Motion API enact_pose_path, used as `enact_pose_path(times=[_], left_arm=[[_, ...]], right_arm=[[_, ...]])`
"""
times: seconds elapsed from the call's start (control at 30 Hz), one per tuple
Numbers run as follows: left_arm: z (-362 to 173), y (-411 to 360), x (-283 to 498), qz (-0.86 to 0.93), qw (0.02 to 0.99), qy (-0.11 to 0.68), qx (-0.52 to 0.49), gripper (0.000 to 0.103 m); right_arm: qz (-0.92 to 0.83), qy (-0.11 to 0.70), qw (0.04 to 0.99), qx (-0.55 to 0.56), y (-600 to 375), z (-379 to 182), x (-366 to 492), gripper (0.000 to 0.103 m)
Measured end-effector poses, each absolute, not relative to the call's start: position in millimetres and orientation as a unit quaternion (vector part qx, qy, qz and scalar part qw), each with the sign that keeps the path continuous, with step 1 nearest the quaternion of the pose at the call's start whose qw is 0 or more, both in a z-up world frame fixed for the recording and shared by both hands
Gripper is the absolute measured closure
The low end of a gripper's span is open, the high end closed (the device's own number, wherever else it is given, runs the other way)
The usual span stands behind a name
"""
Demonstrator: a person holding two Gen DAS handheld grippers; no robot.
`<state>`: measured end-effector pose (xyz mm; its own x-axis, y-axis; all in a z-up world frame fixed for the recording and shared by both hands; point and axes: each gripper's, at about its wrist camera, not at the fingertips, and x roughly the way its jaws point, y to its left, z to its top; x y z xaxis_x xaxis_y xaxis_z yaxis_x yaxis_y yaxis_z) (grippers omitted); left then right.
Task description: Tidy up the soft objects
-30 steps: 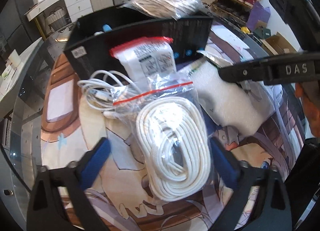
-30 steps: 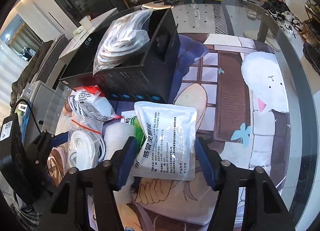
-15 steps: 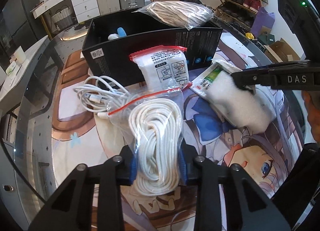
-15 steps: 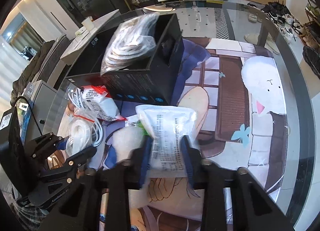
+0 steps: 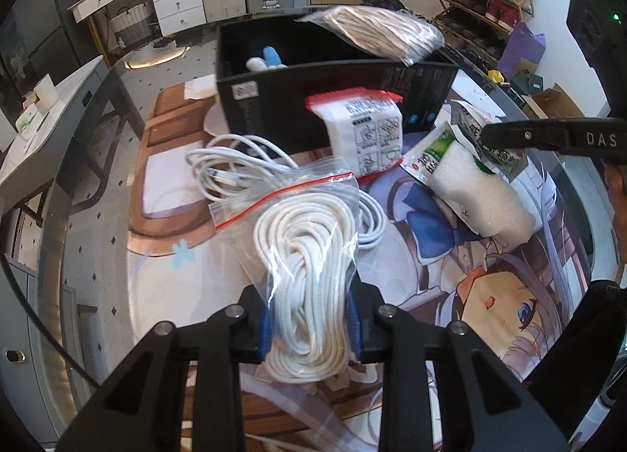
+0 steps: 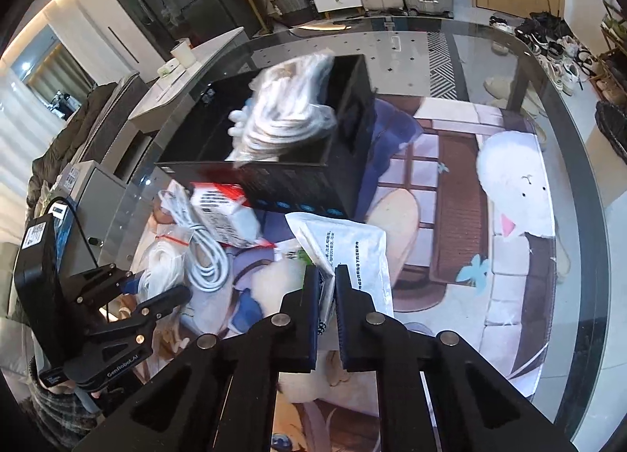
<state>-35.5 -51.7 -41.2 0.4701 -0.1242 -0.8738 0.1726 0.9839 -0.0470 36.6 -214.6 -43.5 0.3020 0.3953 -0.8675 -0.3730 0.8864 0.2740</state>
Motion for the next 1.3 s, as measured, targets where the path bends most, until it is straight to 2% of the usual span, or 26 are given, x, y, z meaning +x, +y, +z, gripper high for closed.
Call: enact_pose_path(times=[1.3], left_arm=[[38,-45,4,-0.089,0.887,0.450,0.049,0.076]], right_arm=[[0.293,0.484,0.825,-0.009,-157,38,30,0.095]])
